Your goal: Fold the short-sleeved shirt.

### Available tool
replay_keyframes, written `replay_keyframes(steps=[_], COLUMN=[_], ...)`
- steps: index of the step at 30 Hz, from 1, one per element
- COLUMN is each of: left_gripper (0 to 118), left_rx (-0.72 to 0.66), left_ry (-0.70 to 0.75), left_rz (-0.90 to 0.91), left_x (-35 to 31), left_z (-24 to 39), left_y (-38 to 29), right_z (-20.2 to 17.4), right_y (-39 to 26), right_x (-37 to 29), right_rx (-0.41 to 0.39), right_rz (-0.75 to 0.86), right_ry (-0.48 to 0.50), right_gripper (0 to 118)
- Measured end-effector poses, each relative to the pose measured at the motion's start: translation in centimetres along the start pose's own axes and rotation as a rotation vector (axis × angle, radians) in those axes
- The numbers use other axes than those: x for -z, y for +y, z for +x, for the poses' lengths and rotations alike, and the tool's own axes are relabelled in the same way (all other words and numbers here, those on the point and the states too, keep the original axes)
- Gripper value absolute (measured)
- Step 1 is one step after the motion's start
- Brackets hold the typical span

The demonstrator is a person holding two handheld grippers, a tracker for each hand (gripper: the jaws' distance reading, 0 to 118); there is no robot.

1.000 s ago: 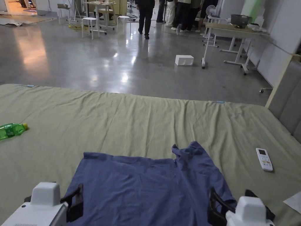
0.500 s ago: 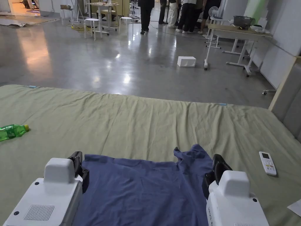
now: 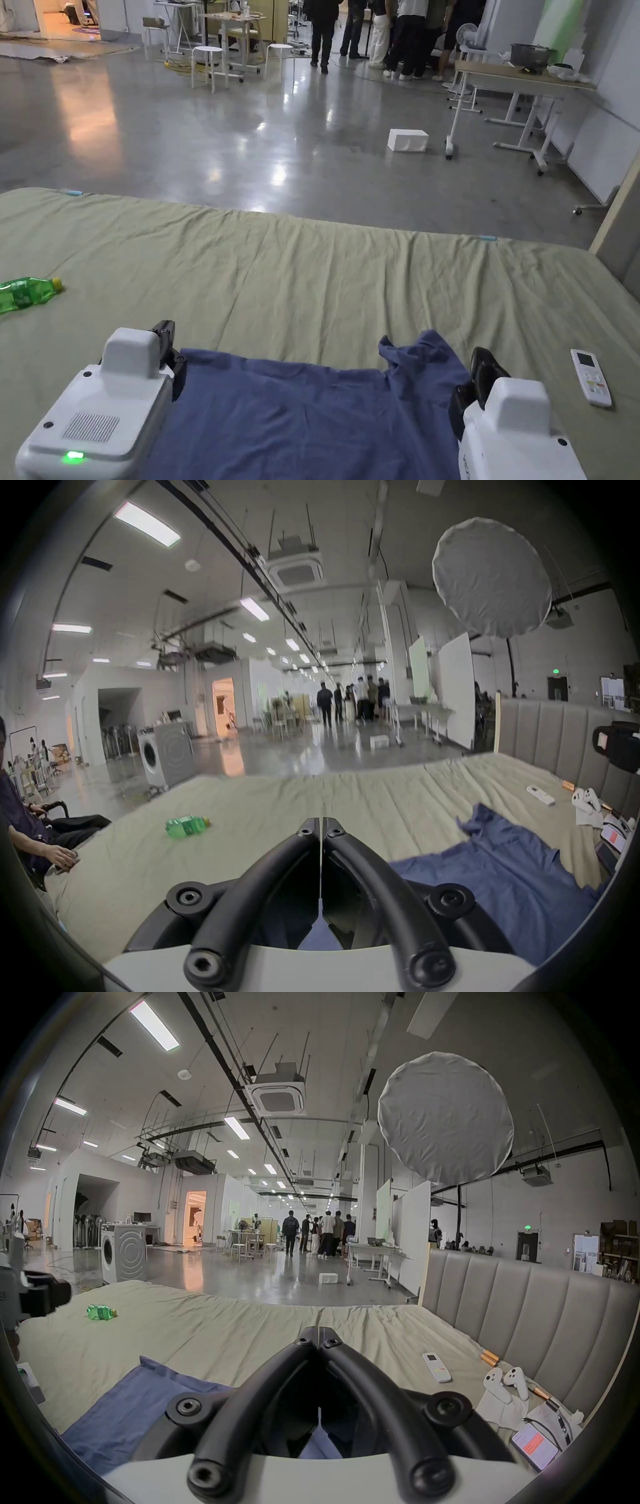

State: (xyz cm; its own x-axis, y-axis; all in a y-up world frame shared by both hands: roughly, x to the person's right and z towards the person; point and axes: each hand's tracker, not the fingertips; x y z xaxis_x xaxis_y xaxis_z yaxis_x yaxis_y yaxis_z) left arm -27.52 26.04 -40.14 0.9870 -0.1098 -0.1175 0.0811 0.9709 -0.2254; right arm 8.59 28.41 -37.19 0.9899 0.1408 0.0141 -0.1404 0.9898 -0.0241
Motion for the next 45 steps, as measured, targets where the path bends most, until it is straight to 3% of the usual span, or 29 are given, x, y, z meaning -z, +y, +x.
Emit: replay_keyframes(steps=[7, 9, 11, 13, 16, 18, 27, 30, 33, 36, 37, 38, 43, 44, 45], left_gripper=[1, 1, 15, 44, 78, 81, 77, 64, 40, 29, 11, 6, 5, 5, 5], left_rx=[-0.082, -0.047, -0.022, -0.05, -0.133, -0.125, 0.023, 0.016, 0.042, 0.082, 0.09, 0.097, 0.085, 0.077, 0.09], left_ry=[-0.023, -0.036, -0.02, -0.02, -0.034, -0.05, -0.024, -0.048, -0.049, -0.096, -0.108, -0.125, -0.129, -0.121, -0.108], left_rz=[-0.377, -0.499, -0.563, -0.635, -0.687, -0.693, -0.733, -0.721, -0.707, -0.709, -0.711, -0.724, -0.691, -0.679, -0.682], left_x=[13.9, 17.3, 20.5, 22.7, 25.8, 26.8, 28.7, 28.5, 28.2, 27.7, 27.5, 27.3, 26.5, 25.9, 25.2], left_z=[-1.8, -2.1, -2.3, -2.7, -3.5, -3.3, -1.6, -1.1, -0.5, 0.6, 0.8, 0.9, -0.2, -0.4, -0.4], left_y=[-3.6, -4.5, -5.3, -6.0, -7.2, -7.8, -9.6, -10.1, -9.9, -9.3, -9.0, -8.7, -7.8, -7.4, -7.1], right_z=[0.7, 1.1, 1.5, 2.0, 2.8, 3.3, 4.2, 4.2, 4.3, 4.5, 4.6, 4.9, 7.5, 8.3, 9.2], right_y=[-2.4, -3.2, -4.1, -5.0, -6.2, -6.8, -9.0, -9.1, -9.5, -9.8, -9.9, -9.9, -10.7, -11.2, -12.2], right_x=[2.5, 3.1, 3.7, 4.3, 5.2, 5.5, 6.3, 6.2, 6.4, 6.9, 7.2, 7.7, 13.2, 15.0, 17.0], right_rx=[-0.008, -0.006, -0.015, -0.014, -0.012, -0.014, -0.031, -0.043, -0.044, -0.025, -0.017, -0.011, 0.018, 0.067, 0.101], right_rz=[-0.078, -0.1, -0.133, -0.168, -0.202, -0.226, -0.294, -0.3, -0.31, -0.327, -0.332, -0.344, -0.485, -0.558, -0.663], right_ry=[-0.001, -0.006, -0.014, -0.026, -0.041, -0.056, -0.078, -0.076, -0.071, -0.074, -0.075, -0.075, -0.036, -0.008, 0.005], right_gripper=[0, 0, 0, 0, 0, 0, 0, 0, 0, 0, 0, 0, 1, 4, 15])
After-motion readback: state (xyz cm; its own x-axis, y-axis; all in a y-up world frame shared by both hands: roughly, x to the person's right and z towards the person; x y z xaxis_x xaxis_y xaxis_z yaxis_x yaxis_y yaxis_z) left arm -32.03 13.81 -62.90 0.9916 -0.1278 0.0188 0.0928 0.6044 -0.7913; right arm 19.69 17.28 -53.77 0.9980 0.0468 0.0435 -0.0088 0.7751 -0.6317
